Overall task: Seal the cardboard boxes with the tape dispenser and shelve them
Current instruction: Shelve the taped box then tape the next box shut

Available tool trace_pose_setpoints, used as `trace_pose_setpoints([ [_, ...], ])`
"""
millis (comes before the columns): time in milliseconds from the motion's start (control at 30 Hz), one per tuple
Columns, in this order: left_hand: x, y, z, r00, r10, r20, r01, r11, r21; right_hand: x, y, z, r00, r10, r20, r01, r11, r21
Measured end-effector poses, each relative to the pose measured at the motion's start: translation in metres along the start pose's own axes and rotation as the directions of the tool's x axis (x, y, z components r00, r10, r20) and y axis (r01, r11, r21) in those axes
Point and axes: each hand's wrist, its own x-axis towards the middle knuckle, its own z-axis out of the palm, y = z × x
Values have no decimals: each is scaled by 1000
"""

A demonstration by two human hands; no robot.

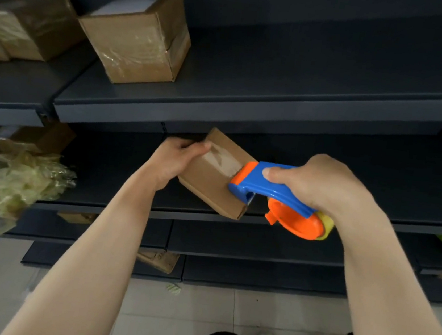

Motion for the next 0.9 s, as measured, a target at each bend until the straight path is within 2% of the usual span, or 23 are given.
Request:
trace_pose_setpoints([
  [67,6,-6,-6,999,-35,-31,32,996,-78,0,-11,3,1000,-24,2,24,999,46],
  [133,10,-9,-5,990,-33,-134,31,999,-17,2,-22,8,998,-61,-1,61,994,86],
  [167,11,-11,-2,975,20,-221,12,990,143,3,-27,11,997,-79,-4,79,992,98],
  [200,11,-11,2,947,112,-302,12,926,379,4,-32,13,996,-94,-6,94,990,106],
  [233,9,-12,7,917,220,-333,18,811,585,5,-36,16,994,-105,-8,105,988,110],
  [267,7,-14,10,900,300,-315,9,711,703,5,-39,18,994,-110,-14,111,988,112],
  [300,7,-16,13,905,326,-274,-7,656,755,6,-41,19,993,-113,-20,115,987,111],
  [400,15,-20,10,950,250,-189,-6,617,787,11,-44,23,994,-111,-21,112,986,125],
  [567,37,-16,0,994,61,-96,38,621,783,17,-45,31,996,-80,-28,84,978,188],
  [767,60,-10,1,999,-17,-38,40,627,778,18,-5,23,999,32,4,-32,976,215],
  [900,72,-3,10,1000,-19,-11,21,674,738,14,41,16,989,143,22,-145,963,228],
])
